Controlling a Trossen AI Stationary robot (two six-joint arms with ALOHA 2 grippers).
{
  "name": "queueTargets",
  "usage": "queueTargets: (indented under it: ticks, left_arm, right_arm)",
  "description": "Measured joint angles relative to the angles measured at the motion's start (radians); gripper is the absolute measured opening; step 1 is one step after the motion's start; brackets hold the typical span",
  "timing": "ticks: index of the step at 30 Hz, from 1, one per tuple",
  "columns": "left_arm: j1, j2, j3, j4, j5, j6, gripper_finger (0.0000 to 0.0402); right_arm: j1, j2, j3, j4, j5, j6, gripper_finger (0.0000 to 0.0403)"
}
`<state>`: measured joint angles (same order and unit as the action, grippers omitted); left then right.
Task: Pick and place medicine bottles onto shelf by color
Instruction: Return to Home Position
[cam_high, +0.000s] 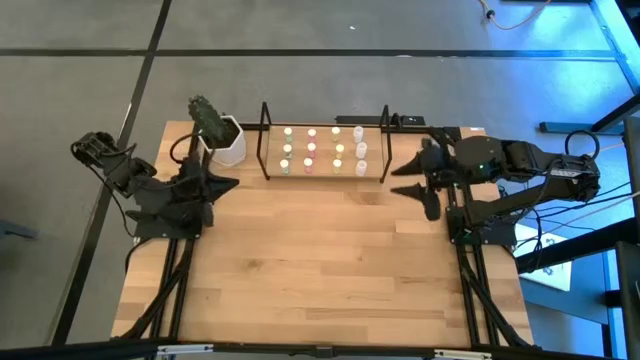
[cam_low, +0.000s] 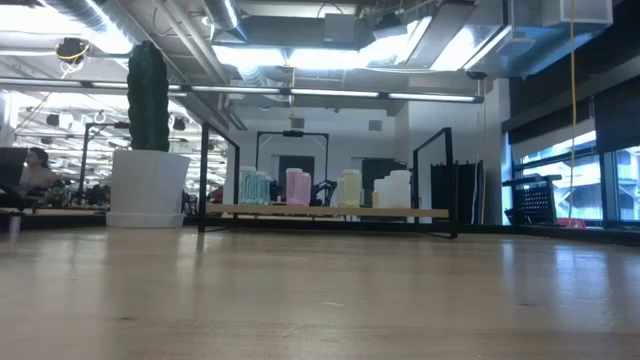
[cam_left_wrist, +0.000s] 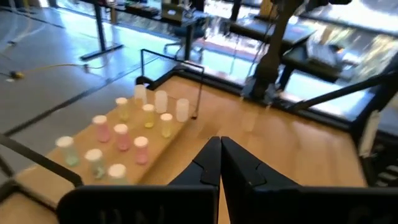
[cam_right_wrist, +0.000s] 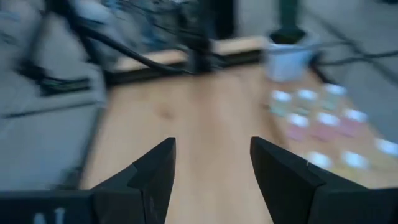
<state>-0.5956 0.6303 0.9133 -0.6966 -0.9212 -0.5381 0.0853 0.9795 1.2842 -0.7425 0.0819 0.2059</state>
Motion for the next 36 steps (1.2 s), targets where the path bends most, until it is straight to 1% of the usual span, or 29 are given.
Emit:
queueTargets:
  ticks: [1,3,8,14,18,20,23,28,32,36]
  left_arm:
    - [-0.006,-0.032,-0.036,0.031,0.002,0.008,0.0001]
    - [-0.019,-0.095,-0.105,0.101,0.017,0.043,0.0001]
    - [-0.036,-0.250,-0.278,0.320,0.052,0.181,0.0001]
    - [-0.037,-0.441,-0.480,0.611,0.104,0.344,0.0001]
    - [-0.036,-0.531,-0.583,0.725,0.122,0.433,0.0001]
    - [-0.036,-0.565,-0.620,0.757,0.129,0.443,0.0001]
    - [-0.036,-0.597,-0.664,0.760,0.131,0.439,0.0003]
    - [-0.036,-0.624,-0.724,0.805,0.132,0.438,0.0001]
    - [-0.036,-0.626,-0.776,0.890,0.131,0.483,0.0003]
    - [-0.036,-0.626,-0.834,0.969,0.131,0.493,0.0002]
  right_arm:
    - [0.000,0.004,0.000,0.024,-0.040,0.010,0.0210]
    - [0.001,0.011,0.001,0.056,-0.080,0.051,0.0210]
    - [0.000,0.012,0.001,0.058,-0.120,0.045,0.0210]
    - [0.000,0.003,0.001,0.058,-0.278,-0.036,0.0210]
    - [0.000,-0.039,0.001,0.056,-0.362,-0.106,0.0210]
    - [0.000,-0.079,0.001,0.052,-0.364,-0.108,0.0210]
    - [0.000,-0.158,0.001,0.023,-0.336,-0.107,0.0210]
    - [0.001,-0.277,-0.012,-0.015,-0.258,-0.103,0.0210]
    - [0.000,-0.385,-0.124,0.004,-0.216,-0.096,0.0210]
    - [0.000,-0.517,-0.265,0.112,-0.195,-0.038,0.0210]
